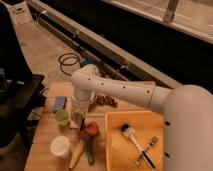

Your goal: Place eraser in metal cup

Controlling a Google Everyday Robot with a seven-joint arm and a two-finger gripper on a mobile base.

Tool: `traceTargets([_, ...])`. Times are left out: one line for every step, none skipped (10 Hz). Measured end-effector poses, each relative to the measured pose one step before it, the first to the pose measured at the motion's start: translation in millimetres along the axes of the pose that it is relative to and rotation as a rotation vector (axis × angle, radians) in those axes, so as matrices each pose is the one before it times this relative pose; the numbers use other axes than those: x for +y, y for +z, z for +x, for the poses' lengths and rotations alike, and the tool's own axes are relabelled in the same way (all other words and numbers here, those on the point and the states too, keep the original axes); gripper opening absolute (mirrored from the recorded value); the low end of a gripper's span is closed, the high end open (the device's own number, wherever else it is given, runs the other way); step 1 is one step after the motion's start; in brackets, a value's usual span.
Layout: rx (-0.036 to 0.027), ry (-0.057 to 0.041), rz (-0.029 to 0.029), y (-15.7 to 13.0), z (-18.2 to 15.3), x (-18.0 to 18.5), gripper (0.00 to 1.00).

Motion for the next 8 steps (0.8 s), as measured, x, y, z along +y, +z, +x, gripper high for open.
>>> traceTargets([0.00302,-0.00405,0.00055,-1.25,-2.98,-0.63,0.80])
traceTargets([0.02031,-0.01339,-0.00123,-8.88,-5.09,-4.64,0.80])
traceTargets([0.02482,-0.00566,-0.00507,-10.58,-2.84,-2.76,0.80])
traceTargets([0.02241,-0.00413,-0.00809,-8.07,-1.02,-1.55,0.80])
traceTargets([0.04005,-0.01088,-0.01357,-15.18,-2.05,-5.90,0.80])
traceTargets([0.01765,-0.00382,-0.00276,-8.22,-0.38,-2.86,0.80])
traceTargets([0.00893,-0.00025,-0.00397,-2.57,0.90,0.98,0.80])
traceTargets([0.00024,0.00121,-0.00005,-0.07,0.27,0.58,0.80])
